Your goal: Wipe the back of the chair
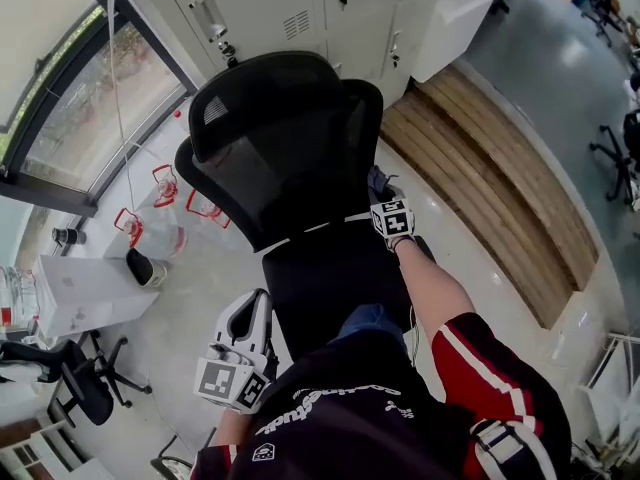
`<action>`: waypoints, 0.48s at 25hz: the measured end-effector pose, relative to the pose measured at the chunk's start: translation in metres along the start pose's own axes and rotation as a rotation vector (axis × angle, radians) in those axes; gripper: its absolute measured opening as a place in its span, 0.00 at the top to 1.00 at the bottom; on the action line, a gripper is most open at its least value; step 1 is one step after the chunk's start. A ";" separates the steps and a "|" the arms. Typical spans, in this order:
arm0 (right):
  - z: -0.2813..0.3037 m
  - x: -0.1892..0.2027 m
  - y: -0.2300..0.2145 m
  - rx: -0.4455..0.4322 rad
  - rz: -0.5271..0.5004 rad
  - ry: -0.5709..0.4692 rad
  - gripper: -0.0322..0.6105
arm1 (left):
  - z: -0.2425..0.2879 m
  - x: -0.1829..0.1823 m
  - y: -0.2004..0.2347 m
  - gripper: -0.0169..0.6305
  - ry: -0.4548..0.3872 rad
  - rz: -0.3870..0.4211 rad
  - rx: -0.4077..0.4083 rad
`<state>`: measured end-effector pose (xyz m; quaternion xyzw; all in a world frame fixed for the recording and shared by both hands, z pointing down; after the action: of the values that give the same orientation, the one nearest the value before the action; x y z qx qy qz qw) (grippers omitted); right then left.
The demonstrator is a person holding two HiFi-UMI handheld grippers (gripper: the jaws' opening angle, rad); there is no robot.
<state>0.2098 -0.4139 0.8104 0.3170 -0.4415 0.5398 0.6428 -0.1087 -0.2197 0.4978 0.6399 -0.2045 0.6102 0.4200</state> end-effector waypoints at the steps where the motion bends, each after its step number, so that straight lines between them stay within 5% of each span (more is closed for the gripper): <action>1: 0.005 0.002 -0.002 0.004 -0.002 0.002 0.86 | 0.000 0.003 0.002 0.93 0.006 -0.001 -0.006; 12: 0.035 0.001 0.034 -0.019 -0.024 -0.010 0.86 | -0.019 0.010 0.031 0.93 0.004 -0.023 -0.106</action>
<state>0.1689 -0.4367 0.8230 0.3189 -0.4461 0.5263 0.6499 -0.1428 -0.2202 0.5141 0.6178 -0.2284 0.5949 0.4608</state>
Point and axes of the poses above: the fingertips, and each gripper's own axes: z forward along the fingers, y to its left, x out of its underside, the point moved 4 cm from there along -z, backward along the fingers, and after that the axes turned 13 degrees about -y, right-handed, at the moved point
